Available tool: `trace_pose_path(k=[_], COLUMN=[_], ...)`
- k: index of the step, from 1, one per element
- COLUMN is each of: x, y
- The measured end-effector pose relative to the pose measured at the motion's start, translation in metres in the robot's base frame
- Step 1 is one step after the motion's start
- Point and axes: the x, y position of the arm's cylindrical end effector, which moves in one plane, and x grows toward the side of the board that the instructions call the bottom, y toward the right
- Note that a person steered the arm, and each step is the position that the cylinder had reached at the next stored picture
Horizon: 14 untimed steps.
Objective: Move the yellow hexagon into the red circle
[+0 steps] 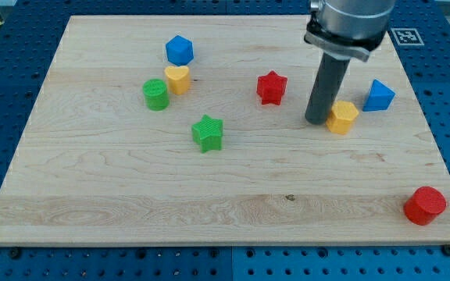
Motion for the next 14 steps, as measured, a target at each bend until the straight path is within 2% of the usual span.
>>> trace_pose_path(k=[2,3,7,8,10,13,14], x=[-0.056,-0.056,0.072,0.082,0.070,0.003,0.005], y=[-0.003,0.008,0.016,0.019,0.019,0.020,0.034])
